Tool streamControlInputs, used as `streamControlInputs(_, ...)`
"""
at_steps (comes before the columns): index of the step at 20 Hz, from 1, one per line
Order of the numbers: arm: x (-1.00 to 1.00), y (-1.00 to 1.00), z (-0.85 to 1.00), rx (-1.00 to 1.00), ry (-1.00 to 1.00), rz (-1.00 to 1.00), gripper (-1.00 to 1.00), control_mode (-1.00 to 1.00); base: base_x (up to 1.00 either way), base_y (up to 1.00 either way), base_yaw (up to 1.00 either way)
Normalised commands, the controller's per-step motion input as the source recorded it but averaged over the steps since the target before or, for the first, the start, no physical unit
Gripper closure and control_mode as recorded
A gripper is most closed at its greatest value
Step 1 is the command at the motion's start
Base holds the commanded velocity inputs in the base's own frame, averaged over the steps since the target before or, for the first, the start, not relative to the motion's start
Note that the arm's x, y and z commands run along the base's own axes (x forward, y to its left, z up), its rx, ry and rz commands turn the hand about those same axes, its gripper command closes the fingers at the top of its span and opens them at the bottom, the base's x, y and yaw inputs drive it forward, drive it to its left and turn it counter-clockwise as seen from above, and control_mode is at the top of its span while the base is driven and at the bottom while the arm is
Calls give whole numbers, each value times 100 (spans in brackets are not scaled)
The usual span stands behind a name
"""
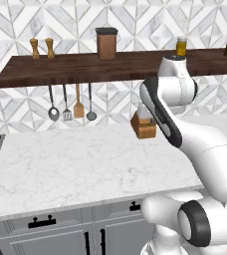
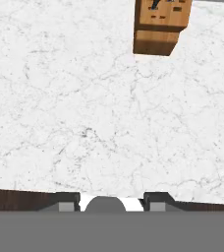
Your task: Take a straw from the drawer in front and place it inside the glass cup on the dining counter.
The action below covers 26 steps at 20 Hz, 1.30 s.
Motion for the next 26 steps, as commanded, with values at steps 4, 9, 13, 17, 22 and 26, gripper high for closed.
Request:
streamControlInputs(4,-35,-19,-22,-3,1,0,-100,-100,0,0,0)
streamControlInputs(9,-48,-22,-65,-13,6,-1,-100,-100,0,0,0)
streamControlInputs(13,-36,3,-72,-6,0,-1,-100,-100,0,0,0)
streamControlInputs(17,-41,22,-66,0,-1,0,-100,-100,0,0,0)
streamControlInputs(22,-32,27,-53,1,-3,-1,-100,-100,0,0,0)
streamControlInputs(26,-21,14,-32,3,-1,0,-100,-100,0,0,0)
